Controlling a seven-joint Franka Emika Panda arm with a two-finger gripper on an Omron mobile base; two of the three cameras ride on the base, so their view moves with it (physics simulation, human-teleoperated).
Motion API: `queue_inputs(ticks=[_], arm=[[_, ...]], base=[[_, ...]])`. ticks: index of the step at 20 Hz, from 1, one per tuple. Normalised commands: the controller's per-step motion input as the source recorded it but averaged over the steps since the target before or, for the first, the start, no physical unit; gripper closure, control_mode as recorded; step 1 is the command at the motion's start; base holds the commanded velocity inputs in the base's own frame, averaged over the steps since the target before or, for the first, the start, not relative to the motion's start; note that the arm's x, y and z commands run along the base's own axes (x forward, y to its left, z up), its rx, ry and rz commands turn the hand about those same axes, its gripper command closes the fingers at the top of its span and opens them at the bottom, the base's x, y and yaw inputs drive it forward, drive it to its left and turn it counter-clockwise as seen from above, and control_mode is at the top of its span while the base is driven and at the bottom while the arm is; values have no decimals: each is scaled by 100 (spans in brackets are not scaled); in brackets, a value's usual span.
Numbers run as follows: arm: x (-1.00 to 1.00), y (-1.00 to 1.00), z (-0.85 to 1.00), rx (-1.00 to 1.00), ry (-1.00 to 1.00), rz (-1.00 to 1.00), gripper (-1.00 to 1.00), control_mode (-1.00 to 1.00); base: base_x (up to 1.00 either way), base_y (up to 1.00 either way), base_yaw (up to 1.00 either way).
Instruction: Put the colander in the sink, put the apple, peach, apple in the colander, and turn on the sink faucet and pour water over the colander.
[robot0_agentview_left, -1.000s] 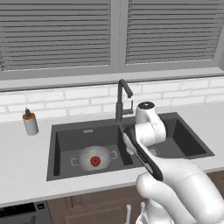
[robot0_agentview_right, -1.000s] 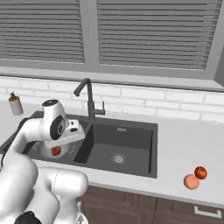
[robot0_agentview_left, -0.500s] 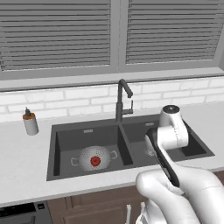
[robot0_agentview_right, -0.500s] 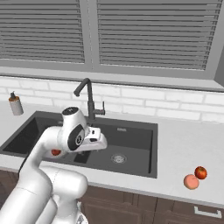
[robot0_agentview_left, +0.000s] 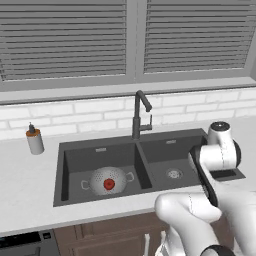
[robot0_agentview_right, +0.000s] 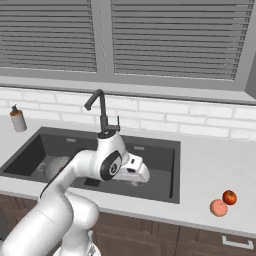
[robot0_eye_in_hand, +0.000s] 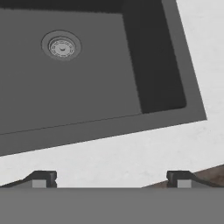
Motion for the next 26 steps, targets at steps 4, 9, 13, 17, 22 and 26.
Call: queue_inputs(ticks=[4, 9, 13, 17, 22, 26], arm=[[0, -98, 13, 0, 10, -23, -100, -100], [0, -98, 12, 0, 9, -24, -100, -100], [0, -97, 16, 2, 4, -24, -100, -100], [-2, -94, 12, 3, 0, -24, -100, -100], [-10, -78, 1, 6, -1, -22, -100, -100], [1, -69, -1, 7, 0, -15, -100, -100]], base=[[0, 0, 0], [0, 0, 0], [0, 0, 0], [0, 0, 0], [0, 0, 0], [0, 0, 0]])
